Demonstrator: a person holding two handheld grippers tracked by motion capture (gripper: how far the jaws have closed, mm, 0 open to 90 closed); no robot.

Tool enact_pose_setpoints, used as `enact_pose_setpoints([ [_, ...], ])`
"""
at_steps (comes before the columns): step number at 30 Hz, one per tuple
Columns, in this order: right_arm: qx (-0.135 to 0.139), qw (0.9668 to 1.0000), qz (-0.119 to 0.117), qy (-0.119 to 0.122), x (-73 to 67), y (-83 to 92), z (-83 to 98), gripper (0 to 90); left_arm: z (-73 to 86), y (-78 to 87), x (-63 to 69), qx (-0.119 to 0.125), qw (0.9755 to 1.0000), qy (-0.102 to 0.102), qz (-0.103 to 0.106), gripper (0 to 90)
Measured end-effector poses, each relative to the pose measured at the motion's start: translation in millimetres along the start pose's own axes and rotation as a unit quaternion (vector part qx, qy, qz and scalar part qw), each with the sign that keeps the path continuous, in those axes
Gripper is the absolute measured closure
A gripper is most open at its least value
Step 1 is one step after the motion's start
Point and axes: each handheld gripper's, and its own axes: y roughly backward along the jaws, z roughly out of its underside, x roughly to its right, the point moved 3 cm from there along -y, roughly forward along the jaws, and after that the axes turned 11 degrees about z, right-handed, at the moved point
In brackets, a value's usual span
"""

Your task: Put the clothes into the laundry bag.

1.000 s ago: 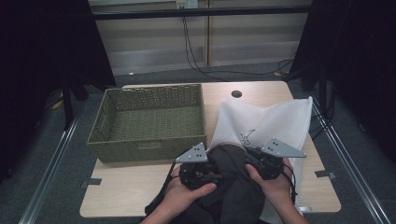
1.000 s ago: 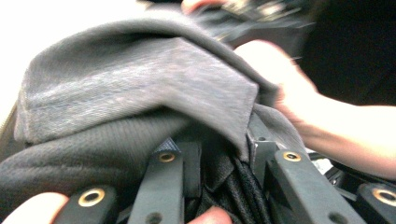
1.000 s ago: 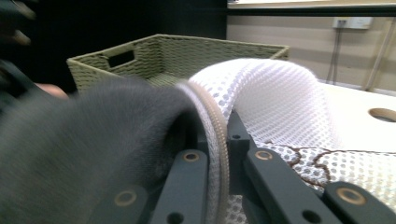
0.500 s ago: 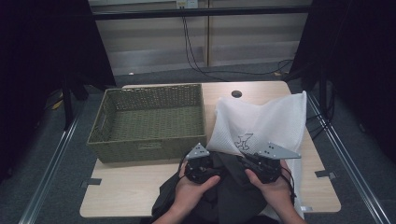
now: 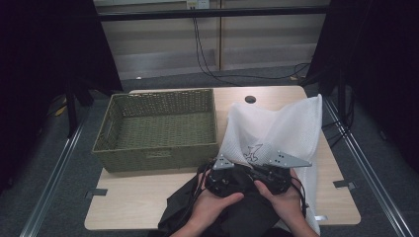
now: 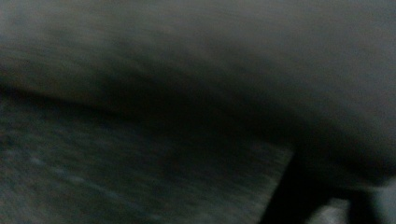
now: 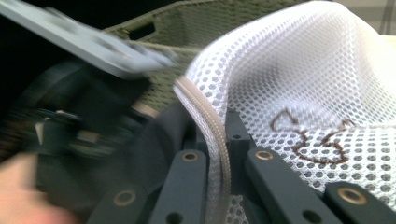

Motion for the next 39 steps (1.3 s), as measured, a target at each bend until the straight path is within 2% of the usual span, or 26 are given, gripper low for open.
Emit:
enact_pose_setpoints([
  [2,0.002,1.0,-0.006,-0.004,-1.0,1.3,-1.1,88.5,-1.5,0.5,0.1,0.007,1.0,-0.004,-0.006,62.1],
  [3,0.008,0.9999,-0.01,-0.004,-2.2,2.9,-2.8,88.5,-4.9,3.3,2.3,0.025,0.9996,-0.008,-0.01,62.1],
  [4,0.017,0.9998,-0.011,-0.002,-4.7,5.5,-5.7,88.5,-7.9,7.0,4.4,0.042,0.999,-0.009,-0.015,76.5],
  [5,0.022,0.9997,-0.012,0.001,-6.7,7.6,-7.9,88.5,-12.5,12.5,6.8,0.065,0.9977,-0.015,-0.009,80.6],
  [7,0.052,0.9983,-0.022,0.012,-15.9,18.5,-20.0,88.5,-23.8,25.1,16.6,0.12,0.9924,-0.027,-0.01,81.9],
  [8,0.065,0.9975,-0.027,0.011,-18.4,22.4,-24.1,88.5,-33.0,36.5,25.4,0.18,0.9828,-0.039,-0.012,81.8],
  [9,0.076,0.9963,-0.039,0.006,-19.9,26.0,-28.0,88.5,-34.2,38.8,26.7,0.204,0.9777,-0.041,-0.027,81.6],
  [10,0.08,0.9956,-0.049,-0.001,-19.5,28.7,-31.2,88.5,-34.2,38.8,26.7,0.204,0.9777,-0.041,-0.027,81.0],
  [11,0.08,0.9956,-0.049,-0.001,-19.5,28.7,-31.2,88.5,-33.1,37.4,27.2,0.218,0.974,-0.04,-0.048,81.0],
  [12,0.069,0.9967,-0.042,0.004,-16.4,29.0,-31.2,88.6,-27.0,20.3,20.7,0.191,0.9766,-0.049,-0.086,77.5],
  [13,0.069,0.9967,-0.042,0.004,-16.4,29.0,-31.2,88.6,-27.0,20.3,20.7,0.191,0.9766,-0.049,-0.086,74.8],
  [14,0.043,0.9988,-0.013,0.02,-10.3,22.9,-22.0,88.6,-15.3,-0.3,5.0,0.125,0.989,-0.026,-0.074,69.0],
  [15,0.043,0.9988,-0.013,0.02,-10.3,22.9,-22.0,88.6,-15.3,-0.3,5.0,0.125,0.989,-0.026,-0.074,64.5],
  [16,0.028,0.9995,0.002,0.015,-2.8,16.7,-12.4,88.8,-8.7,1.5,-3.8,0.108,0.9935,-0.011,-0.035,60.5],
  [19,0.013,0.9996,0.023,0.005,5.9,12.7,-6.0,88.8,-10.2,12.3,-1.1,0.094,0.9952,-0.026,-0.003,49.4],
  [21,0.013,0.9991,0.039,-0.008,14.6,11.6,-5.0,88.8,-11.1,25.7,5.1,0.069,0.9956,-0.059,0.023,30.2],
  [24,0.013,0.9989,0.044,-0.006,15.9,11.0,-5.0,88.7,-8.5,48.8,10.7,0.05,0.9928,-0.106,0.025,22.1],
  [28,0.011,0.9985,0.054,0.004,14.6,9.6,-4.8,88.7,1.6,61.6,-15.3,0.004,0.9985,-0.055,0.004,2.5],
  [30,0.011,0.9984,0.055,0.002,14.3,9.1,-4.6,88.7,12.1,59.3,-30.2,-0.015,0.9996,-0.022,0.009,2.8],
  [32,0.007,0.9985,0.054,0.004,14.0,7.4,-3.1,88.7,19.8,51.1,-34.5,-0.047,0.9985,-0.013,0.025,2.7],
  [34,0.0,0.9987,0.052,0.003,13.4,4.5,-0.4,88.7,24.2,39.3,-31.2,-0.082,0.9954,-0.026,0.043,6.1],
  [35,-0.007,0.9986,0.052,0.003,12.8,0.7,2.7,88.7,25.3,34.6,-28.9,-0.09,0.9947,-0.036,0.034,17.0],
  [36,-0.007,0.9986,0.052,0.003,12.8,0.7,2.7,88.7,24.0,33.7,-25.9,-0.095,0.9939,-0.049,0.025,17.0],
  [37,-0.011,0.9986,0.051,0.005,11.9,-0.9,4.2,88.6,21.5,33.7,-22.2,-0.096,0.9932,-0.059,0.028,30.2],
  [38,-0.017,0.9988,0.043,0.012,8.3,-4.2,5.7,88.5,18.2,32.5,-16.7,-0.09,0.9928,-0.068,0.038,63.1],
  [39,-0.017,0.9988,0.043,0.012,8.3,-4.2,5.7,88.5,16.6,30.0,-12.4,-0.087,0.9924,-0.077,0.039,63.1],
])
